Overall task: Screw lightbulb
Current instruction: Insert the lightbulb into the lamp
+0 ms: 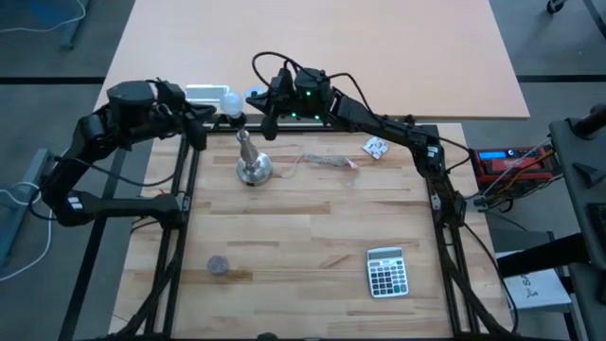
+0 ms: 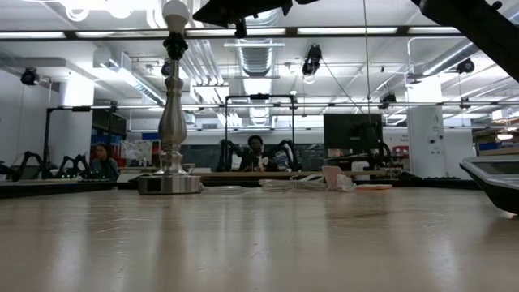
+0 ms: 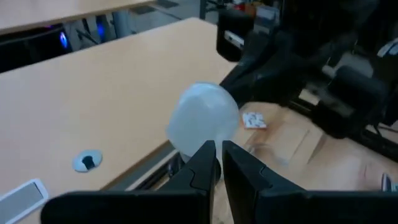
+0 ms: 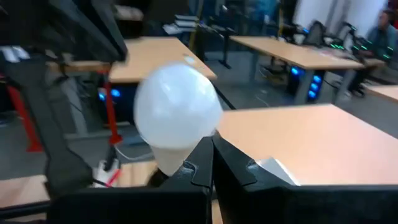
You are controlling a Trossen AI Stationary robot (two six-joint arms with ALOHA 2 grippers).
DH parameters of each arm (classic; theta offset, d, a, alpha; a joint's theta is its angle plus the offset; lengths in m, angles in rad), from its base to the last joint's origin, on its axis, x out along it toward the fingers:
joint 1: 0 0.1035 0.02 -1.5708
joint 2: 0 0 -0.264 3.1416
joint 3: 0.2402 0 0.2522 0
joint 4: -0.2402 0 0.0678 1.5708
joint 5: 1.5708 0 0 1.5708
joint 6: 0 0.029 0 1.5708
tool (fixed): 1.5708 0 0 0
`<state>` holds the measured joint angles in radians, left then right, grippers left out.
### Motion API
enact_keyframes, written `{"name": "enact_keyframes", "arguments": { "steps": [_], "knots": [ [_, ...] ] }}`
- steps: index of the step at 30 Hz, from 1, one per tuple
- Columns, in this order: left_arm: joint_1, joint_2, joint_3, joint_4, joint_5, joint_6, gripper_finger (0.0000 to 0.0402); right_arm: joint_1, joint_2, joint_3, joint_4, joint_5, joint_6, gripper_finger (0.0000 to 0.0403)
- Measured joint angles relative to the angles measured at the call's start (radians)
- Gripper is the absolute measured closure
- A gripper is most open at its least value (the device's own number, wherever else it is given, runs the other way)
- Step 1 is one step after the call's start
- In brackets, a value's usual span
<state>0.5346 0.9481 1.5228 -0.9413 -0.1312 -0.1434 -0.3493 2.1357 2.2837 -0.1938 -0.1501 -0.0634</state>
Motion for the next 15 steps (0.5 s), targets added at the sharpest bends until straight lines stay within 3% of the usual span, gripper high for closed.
{"name": "enact_keyframes", "arguments": {
  "steps": [15],
  "knots": [
    [0.000, 0.081, -0.001, -0.013, -0.168, 0.054, 0.0381, 0.019, 0.000, 0.000, -0.024, -0.121, -0.032, 0.0403]
  ]
}}
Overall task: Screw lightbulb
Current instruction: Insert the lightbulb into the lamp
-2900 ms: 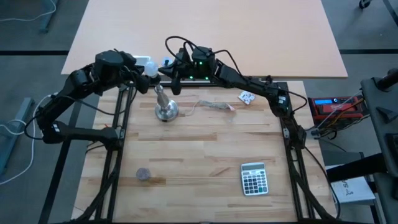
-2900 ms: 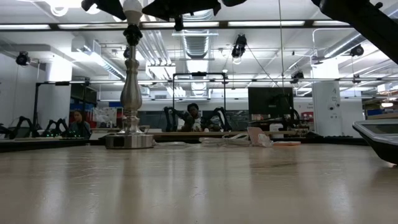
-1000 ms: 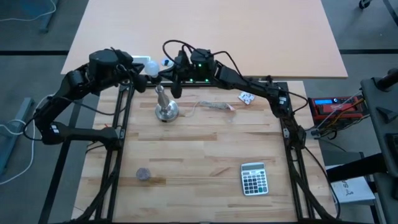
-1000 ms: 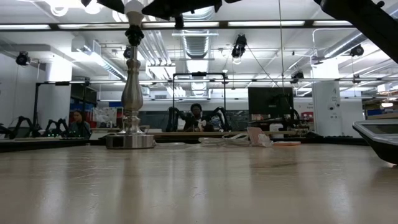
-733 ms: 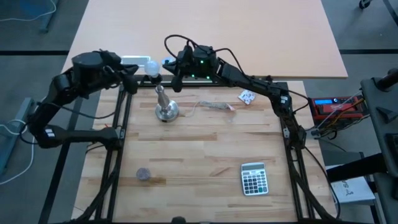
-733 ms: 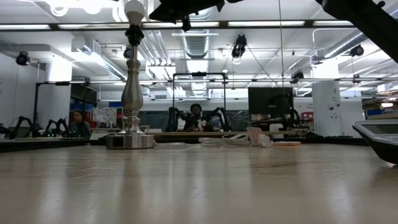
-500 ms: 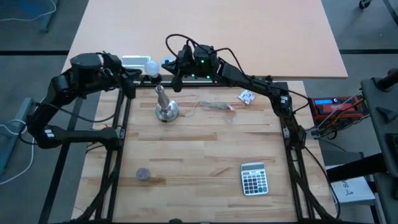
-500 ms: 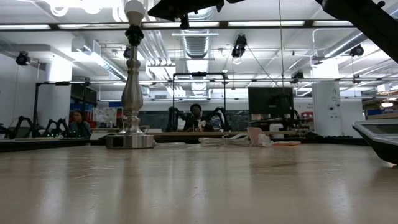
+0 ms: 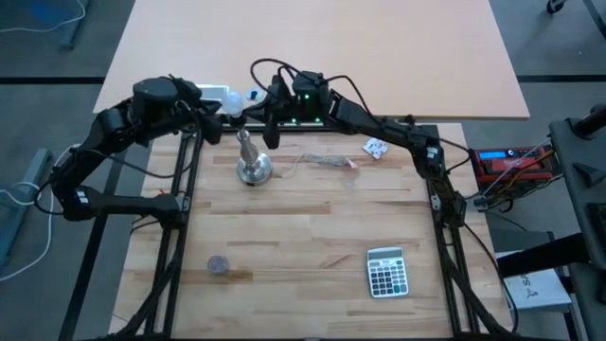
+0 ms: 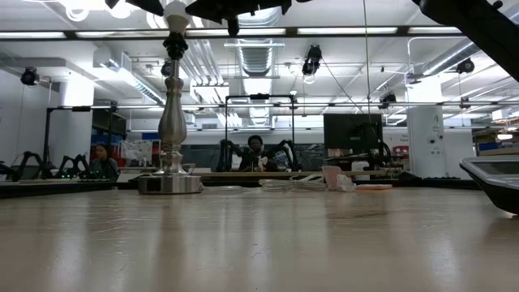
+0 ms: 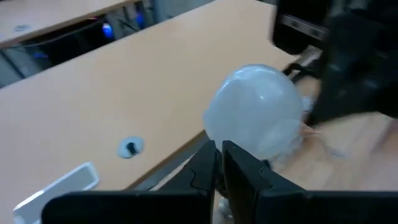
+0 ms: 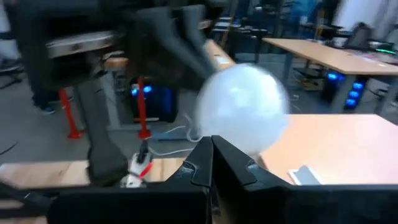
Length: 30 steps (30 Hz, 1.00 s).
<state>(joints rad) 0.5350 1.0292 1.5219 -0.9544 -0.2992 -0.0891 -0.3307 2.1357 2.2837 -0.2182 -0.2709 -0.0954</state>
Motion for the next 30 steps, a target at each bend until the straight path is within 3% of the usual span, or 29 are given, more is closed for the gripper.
{"name": "enact_keyframes", "arguments": {
  "steps": [5, 9, 12, 30],
  "knots": [
    [0.000, -0.039, 0.000, 0.013, -0.033, -0.008, 0.0381, -0.006, -0.009, -0.002, -0.041, 0.070, -0.010, 0.0403],
    [0.000, -0.086, 0.000, 0.030, 0.043, -0.027, 0.0381, -0.027, -0.015, -0.002, -0.037, 0.143, -0.003, 0.0403],
    [0.000, -0.096, 0.000, 0.028, 0.107, -0.033, 0.0381, -0.041, -0.014, -0.002, -0.030, 0.141, 0.039, 0.0403],
    [0.000, 0.011, 0.000, 0.028, 0.126, -0.026, 0.0381, -0.042, -0.007, -0.009, 0.039, 0.038, 0.086, 0.0403]
  ]
}}
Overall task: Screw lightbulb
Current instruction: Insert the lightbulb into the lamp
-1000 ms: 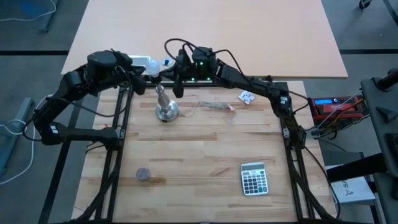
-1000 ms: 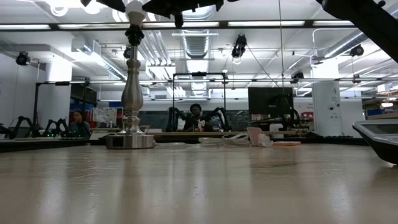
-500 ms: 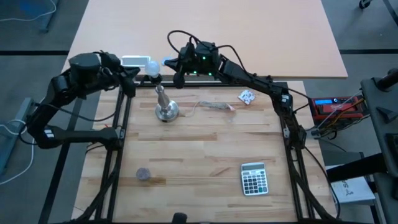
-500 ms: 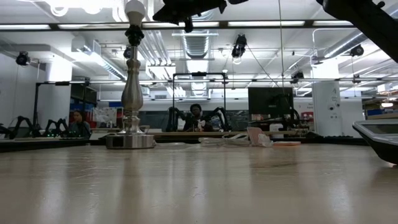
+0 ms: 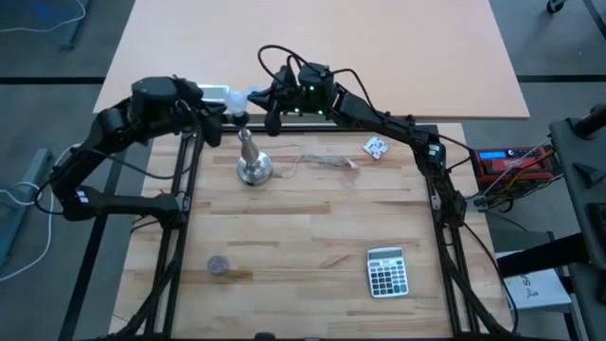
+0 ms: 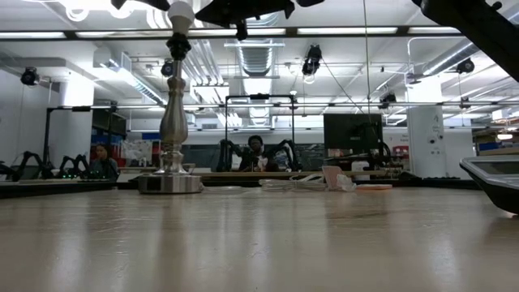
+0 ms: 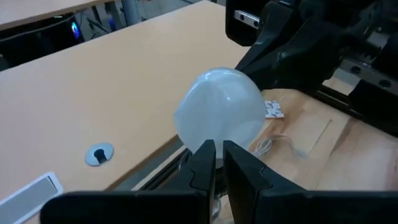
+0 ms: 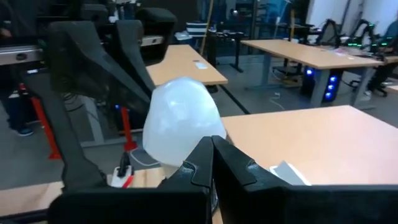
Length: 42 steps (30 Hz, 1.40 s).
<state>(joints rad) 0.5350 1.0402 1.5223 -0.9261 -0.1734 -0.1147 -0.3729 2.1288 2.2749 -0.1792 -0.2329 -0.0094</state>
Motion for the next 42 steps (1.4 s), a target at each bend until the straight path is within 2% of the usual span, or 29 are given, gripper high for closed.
{"name": "enact_keyframes", "arguments": {
  "steps": [8, 14, 18, 23, 28, 36, 42],
  "knots": [
    [0.000, -0.013, 0.000, 0.004, -0.083, 0.002, 0.0381, 0.016, 0.000, 0.000, 0.002, -0.098, 0.000, 0.0403],
    [0.000, -0.007, 0.000, 0.013, -0.108, 0.029, 0.0381, 0.030, 0.000, 0.000, -0.006, -0.081, -0.037, 0.0403],
    [-0.001, -0.029, 0.003, 0.016, -0.106, 0.006, 0.0381, 0.023, 0.000, 0.004, -0.068, 0.024, -0.044, 0.0403],
    [0.000, -0.078, 0.020, 0.017, -0.098, -0.040, 0.0381, -0.007, -0.002, 0.004, -0.073, 0.051, -0.022, 0.0403],
    [0.000, -0.088, 0.009, 0.003, -0.063, -0.077, 0.0381, -0.016, 0.002, 0.006, -0.045, 0.050, 0.013, 0.0403],
    [-0.002, -0.025, 0.003, 0.007, -0.023, -0.053, 0.0381, -0.011, 0.002, 0.002, 0.020, 0.023, 0.010, 0.0403],
    [-0.001, 0.006, 0.003, 0.013, -0.065, -0.005, 0.0381, -0.001, 0.002, 0.002, 0.021, -0.010, 0.010, 0.0403]
  ]
}}
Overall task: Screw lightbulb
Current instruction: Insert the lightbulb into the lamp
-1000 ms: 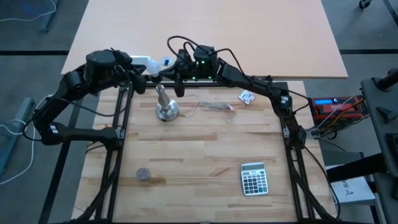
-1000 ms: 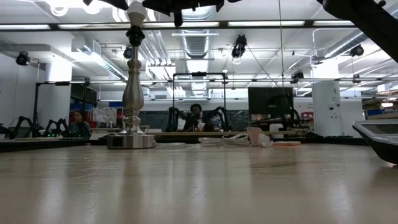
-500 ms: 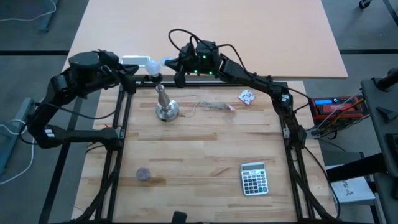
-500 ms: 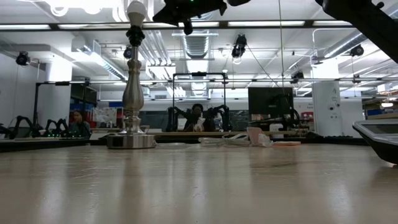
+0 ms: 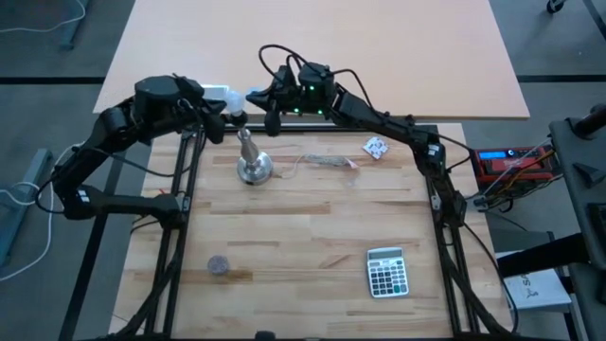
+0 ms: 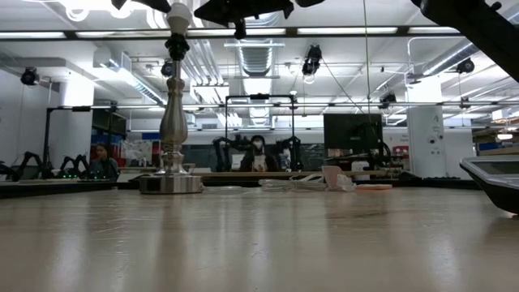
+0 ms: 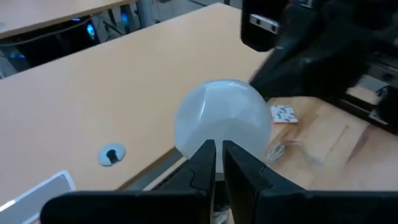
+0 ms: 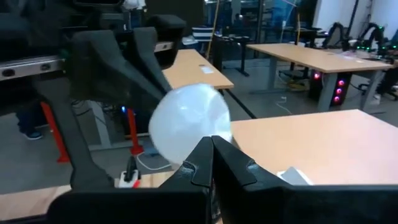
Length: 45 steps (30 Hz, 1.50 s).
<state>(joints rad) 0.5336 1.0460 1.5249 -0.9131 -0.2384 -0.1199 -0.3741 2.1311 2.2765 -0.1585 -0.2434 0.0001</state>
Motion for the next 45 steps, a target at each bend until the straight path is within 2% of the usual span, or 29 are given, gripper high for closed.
{"name": "enact_keyframes", "arguments": {
  "steps": [10, 16, 20, 29, 38, 45],
  "knots": [
    [0.000, 0.001, 0.000, 0.020, -0.015, 0.026, 0.0381, 0.026, 0.000, -0.001, -0.014, -0.050, -0.030, 0.0403],
    [0.000, -0.053, -0.001, 0.019, -0.014, -0.008, 0.0381, 0.017, 0.000, 0.004, -0.030, 0.059, -0.023, 0.0403],
    [0.000, -0.069, -0.001, -0.004, 0.006, -0.038, 0.0381, -0.005, 0.002, 0.008, -0.017, 0.069, 0.008, 0.0403],
    [0.001, -0.019, -0.002, -0.053, 0.007, -0.056, 0.0381, 0.002, 0.042, 0.008, 0.073, 0.019, 0.061, 0.0403],
    [0.000, -0.001, -0.002, -0.049, -0.108, -0.012, 0.0381, 0.006, 0.042, 0.019, 0.054, -0.030, 0.081, 0.0403],
    [0.000, -0.013, -0.002, -0.048, -0.117, 0.005, 0.0381, 0.020, 0.042, 0.047, -0.020, -0.050, 0.049, 0.0403]
  ]
}}
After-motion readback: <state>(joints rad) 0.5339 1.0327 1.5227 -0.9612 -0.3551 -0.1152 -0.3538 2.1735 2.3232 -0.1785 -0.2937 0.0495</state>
